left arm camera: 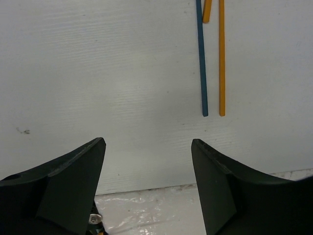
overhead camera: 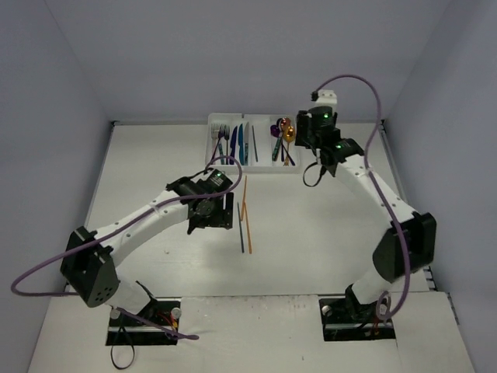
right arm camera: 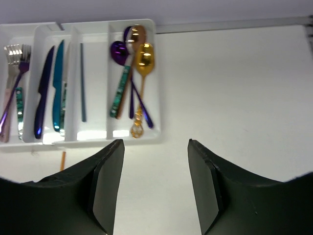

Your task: Sort the eating utensils into containers

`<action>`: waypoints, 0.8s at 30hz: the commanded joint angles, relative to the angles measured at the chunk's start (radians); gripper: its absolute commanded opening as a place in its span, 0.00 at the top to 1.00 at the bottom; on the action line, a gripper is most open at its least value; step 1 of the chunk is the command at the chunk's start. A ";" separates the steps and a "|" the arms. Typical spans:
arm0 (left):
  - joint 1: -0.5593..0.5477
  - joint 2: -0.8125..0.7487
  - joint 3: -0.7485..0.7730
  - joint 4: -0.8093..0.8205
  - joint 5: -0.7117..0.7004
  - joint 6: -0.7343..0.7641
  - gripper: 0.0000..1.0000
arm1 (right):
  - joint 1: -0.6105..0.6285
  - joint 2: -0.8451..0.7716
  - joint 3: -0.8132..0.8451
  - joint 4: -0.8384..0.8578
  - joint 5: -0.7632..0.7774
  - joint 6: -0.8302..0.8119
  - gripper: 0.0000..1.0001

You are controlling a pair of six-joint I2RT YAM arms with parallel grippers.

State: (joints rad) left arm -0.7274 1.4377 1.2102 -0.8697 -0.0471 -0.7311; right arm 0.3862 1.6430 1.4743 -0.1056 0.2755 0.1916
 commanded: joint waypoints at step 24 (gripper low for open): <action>-0.108 0.314 0.042 0.265 -0.094 -0.217 0.56 | -0.049 -0.704 -0.525 -0.126 0.058 0.114 0.41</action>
State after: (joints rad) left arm -0.8251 1.7639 1.1973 -0.6433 -0.1112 -0.9209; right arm 0.3454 0.9545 0.9564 -0.2535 0.2995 0.2892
